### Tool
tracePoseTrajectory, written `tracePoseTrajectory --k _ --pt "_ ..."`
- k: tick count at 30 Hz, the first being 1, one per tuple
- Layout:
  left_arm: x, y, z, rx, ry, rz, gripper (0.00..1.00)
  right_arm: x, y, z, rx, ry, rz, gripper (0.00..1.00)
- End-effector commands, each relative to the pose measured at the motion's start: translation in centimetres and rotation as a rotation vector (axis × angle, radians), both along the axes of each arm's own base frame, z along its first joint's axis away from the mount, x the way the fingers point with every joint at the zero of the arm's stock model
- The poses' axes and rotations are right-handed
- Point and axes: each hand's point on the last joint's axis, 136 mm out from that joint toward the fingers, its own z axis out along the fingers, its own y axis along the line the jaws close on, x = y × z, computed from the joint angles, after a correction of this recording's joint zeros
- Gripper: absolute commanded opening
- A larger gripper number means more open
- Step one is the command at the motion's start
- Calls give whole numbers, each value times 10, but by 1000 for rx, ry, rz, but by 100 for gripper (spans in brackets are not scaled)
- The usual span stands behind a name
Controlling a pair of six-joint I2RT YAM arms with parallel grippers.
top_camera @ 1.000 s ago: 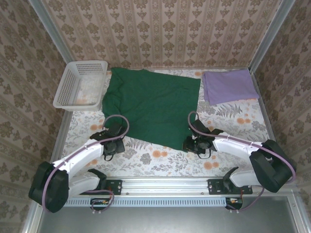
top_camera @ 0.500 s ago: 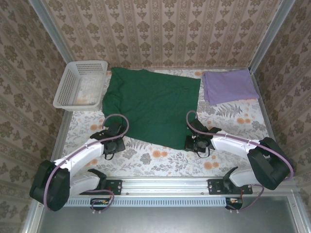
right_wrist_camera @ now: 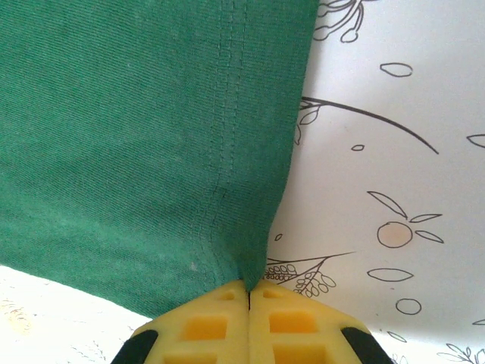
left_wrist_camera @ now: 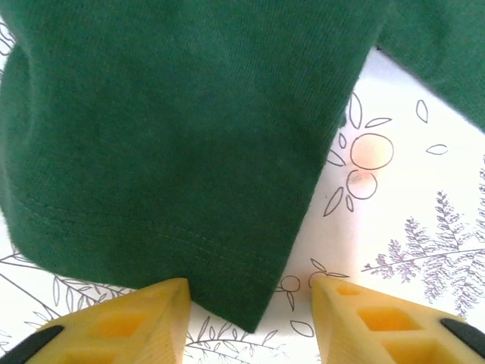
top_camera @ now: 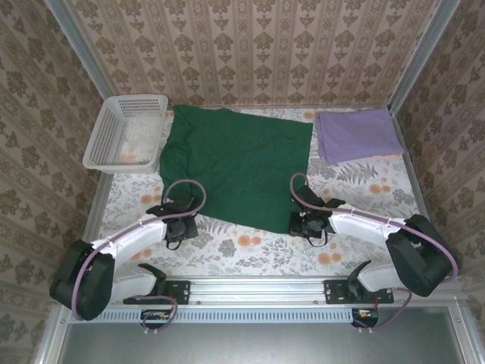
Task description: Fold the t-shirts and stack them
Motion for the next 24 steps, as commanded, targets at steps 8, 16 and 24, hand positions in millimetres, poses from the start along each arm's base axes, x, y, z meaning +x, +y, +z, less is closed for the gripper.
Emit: tracePoseTrajectory --k 8,16,24 --pt "1 1 -6 42 21 3 10 5 -9 11 -22 -32 -11 0" --pt "26 -18 51 -50 -106 -34 0 28 -25 44 -9 -127 -65 0" --pt "100 -38 209 -253 -475 -31 0 96 -67 137 28 -317 -193 0"
